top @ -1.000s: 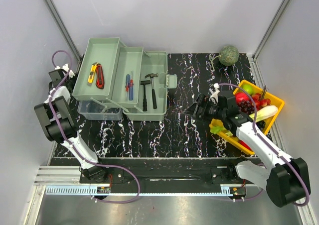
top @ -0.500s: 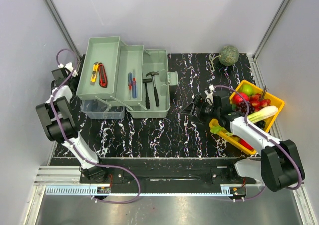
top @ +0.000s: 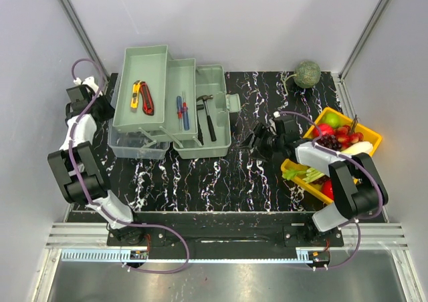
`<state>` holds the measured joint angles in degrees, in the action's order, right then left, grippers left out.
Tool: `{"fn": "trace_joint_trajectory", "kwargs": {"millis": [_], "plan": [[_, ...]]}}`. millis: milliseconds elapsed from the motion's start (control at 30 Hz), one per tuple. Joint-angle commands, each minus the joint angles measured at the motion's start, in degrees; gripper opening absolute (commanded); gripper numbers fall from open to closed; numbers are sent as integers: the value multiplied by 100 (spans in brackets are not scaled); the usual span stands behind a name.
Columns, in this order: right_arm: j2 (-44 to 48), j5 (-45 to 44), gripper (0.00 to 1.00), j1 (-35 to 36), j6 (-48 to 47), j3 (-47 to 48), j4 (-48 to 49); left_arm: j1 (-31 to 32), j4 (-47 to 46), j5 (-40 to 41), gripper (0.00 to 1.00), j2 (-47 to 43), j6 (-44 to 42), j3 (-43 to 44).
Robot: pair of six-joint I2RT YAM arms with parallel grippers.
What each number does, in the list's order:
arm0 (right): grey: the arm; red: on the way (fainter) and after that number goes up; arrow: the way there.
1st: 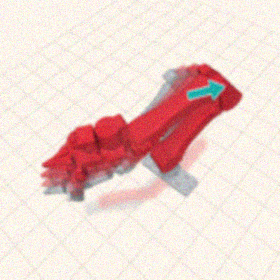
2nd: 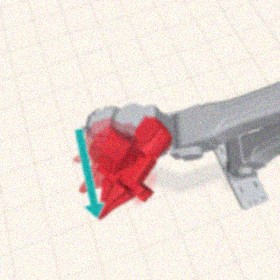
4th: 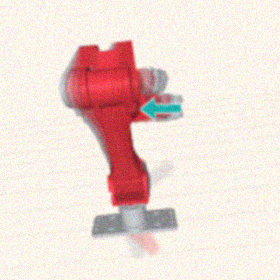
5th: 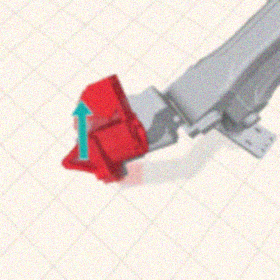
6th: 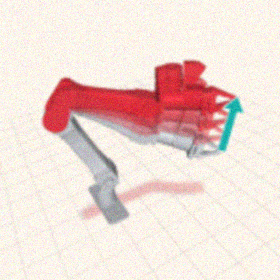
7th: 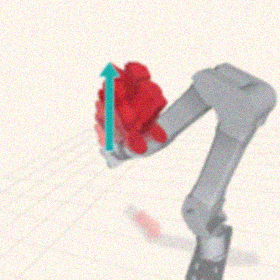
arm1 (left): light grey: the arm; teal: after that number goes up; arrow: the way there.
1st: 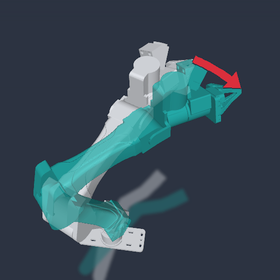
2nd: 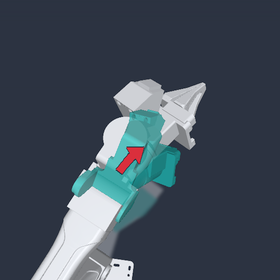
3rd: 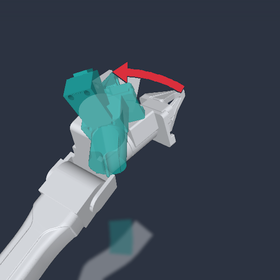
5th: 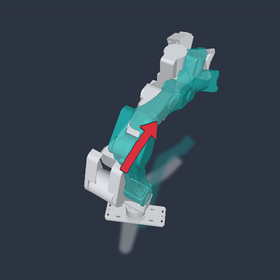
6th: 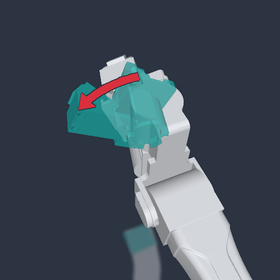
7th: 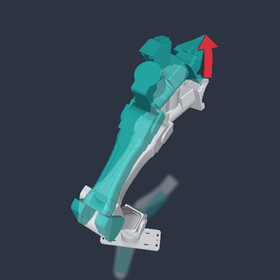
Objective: Pack the tool kit
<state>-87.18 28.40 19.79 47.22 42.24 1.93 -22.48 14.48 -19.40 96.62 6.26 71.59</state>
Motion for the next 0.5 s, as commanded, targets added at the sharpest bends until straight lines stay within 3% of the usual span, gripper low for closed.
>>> {"fn": "trace_joint_trajectory", "kwargs": {"millis": [0,133,467], "plan": [[-203,-598,78,104,-2,530,203,147,-815,23,0,-881,376,241],[-580,-976,78,165,-213,1022,-149,270,-920,-169,0,-1320,437,311],[-1284,-1846,77,806,-539,1990,-940,1025,-789,339,0,-2234,174,444]]}}
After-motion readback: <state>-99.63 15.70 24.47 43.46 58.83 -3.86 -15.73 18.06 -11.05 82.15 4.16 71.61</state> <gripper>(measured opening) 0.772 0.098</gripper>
